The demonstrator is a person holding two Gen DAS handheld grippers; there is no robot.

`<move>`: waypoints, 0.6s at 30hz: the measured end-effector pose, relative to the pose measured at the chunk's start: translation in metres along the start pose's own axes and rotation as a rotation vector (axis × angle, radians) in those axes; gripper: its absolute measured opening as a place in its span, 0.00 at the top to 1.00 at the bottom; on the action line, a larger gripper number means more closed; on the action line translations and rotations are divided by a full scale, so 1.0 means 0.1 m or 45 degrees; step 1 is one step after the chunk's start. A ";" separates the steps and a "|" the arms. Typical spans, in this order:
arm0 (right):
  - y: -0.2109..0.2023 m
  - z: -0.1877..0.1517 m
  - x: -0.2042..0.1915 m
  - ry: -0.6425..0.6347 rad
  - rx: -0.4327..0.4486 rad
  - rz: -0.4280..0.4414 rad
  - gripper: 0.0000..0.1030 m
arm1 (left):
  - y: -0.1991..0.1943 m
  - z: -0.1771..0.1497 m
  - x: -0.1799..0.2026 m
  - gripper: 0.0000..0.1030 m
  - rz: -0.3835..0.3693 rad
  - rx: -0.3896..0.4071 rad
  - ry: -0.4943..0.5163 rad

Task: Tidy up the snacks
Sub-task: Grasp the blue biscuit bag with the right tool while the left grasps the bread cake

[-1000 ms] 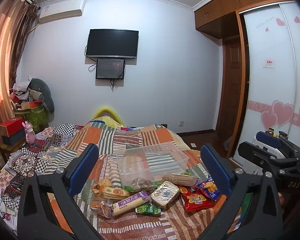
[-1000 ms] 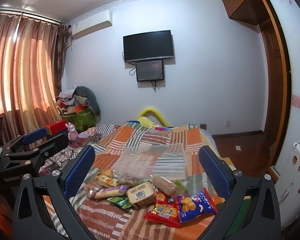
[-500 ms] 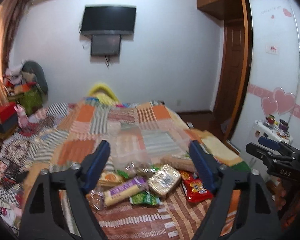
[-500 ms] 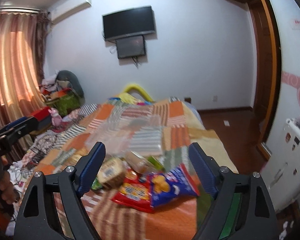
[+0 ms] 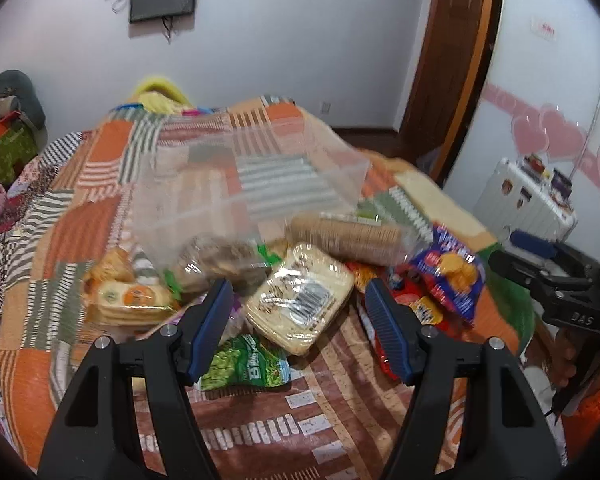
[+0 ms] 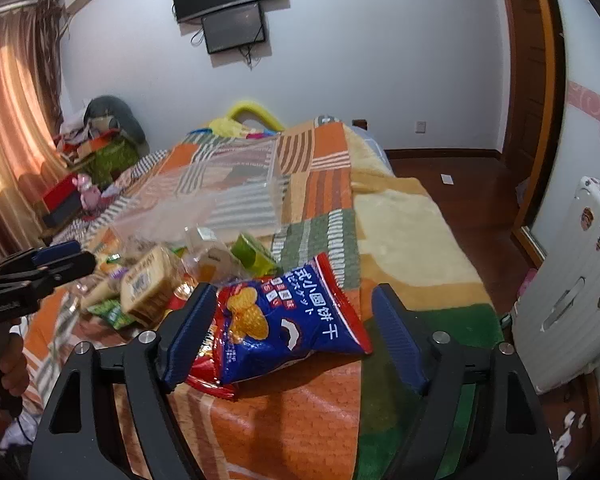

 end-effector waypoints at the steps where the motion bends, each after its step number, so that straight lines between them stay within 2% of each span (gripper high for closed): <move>1: 0.03 -0.02 -0.01 -0.014 -0.006 -0.006 0.14 | 0.06 -0.01 0.01 0.33 -0.007 -0.019 0.012; 3: 0.08 -0.04 0.00 -0.039 -0.017 -0.012 0.12 | 0.18 -0.04 0.03 0.32 -0.014 -0.049 0.038; 6: 0.19 -0.05 0.01 -0.055 -0.061 -0.008 0.07 | 0.34 -0.05 0.05 0.22 -0.030 -0.088 0.066; 10: 0.33 -0.07 0.05 -0.057 -0.120 -0.016 0.06 | 0.52 -0.05 0.06 0.18 -0.035 -0.124 0.082; 16: 0.45 -0.12 0.08 -0.029 -0.197 0.009 0.03 | 0.74 -0.05 0.03 0.18 -0.024 -0.143 0.083; 18: 0.46 -0.12 0.08 -0.008 -0.207 0.015 0.03 | 0.79 -0.07 0.01 0.21 -0.035 -0.149 0.067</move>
Point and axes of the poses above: each gripper's, at about its wrist camera, not at the fingertips, and y roughly the way its jaws point, x to its right, z to its top, the point moved 5 cm from there along y, roughly the way its jaws point, and after that the axes turned 15 degrees about y, right-handed, at the moved point
